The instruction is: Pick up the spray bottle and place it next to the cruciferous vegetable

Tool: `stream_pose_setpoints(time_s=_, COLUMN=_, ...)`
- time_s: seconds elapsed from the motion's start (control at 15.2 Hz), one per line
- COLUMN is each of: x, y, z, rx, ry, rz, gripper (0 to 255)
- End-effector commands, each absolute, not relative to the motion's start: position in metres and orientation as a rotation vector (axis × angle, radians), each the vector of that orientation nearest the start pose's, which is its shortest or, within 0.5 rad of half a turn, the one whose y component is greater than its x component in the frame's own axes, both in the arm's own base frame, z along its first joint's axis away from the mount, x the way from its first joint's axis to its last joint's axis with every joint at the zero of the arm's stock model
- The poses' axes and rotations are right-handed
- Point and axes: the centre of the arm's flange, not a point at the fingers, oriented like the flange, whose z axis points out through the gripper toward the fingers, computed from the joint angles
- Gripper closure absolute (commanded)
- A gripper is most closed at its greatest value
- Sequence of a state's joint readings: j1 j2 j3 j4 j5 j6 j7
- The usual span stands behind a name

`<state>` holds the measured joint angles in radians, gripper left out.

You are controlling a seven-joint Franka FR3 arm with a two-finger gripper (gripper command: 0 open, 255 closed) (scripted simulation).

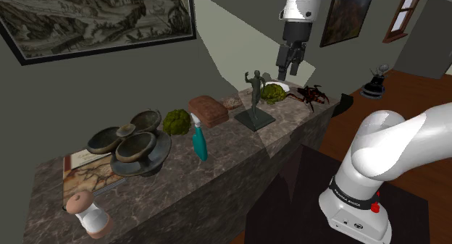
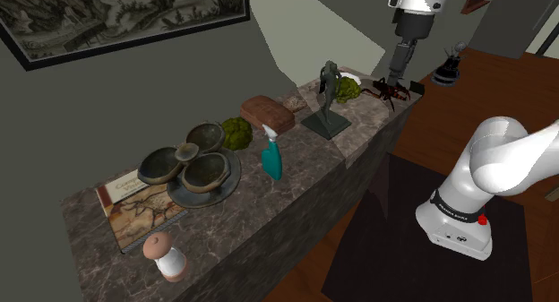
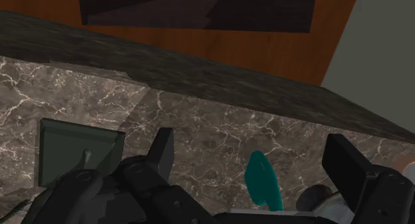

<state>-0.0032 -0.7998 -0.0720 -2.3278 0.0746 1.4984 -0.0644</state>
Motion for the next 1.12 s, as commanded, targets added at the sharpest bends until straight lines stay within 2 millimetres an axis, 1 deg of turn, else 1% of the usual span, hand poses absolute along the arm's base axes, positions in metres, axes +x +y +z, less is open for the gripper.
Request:
stream_pose_setpoints(time_s=0.0, x=0.295, y=-0.021, z=0.602, rx=-3.014, ry=-0.024, rz=0.035, gripper=0)
stream_pose_setpoints(time_s=0.53, x=0.372, y=0.033, z=0.550, rx=-3.048, ry=0.027, rz=0.027, gripper=0)
stream_pose_setpoints(time_s=1.06, x=0.451, y=0.082, z=0.497, rx=-3.081, ry=0.080, rz=0.018, gripper=0)
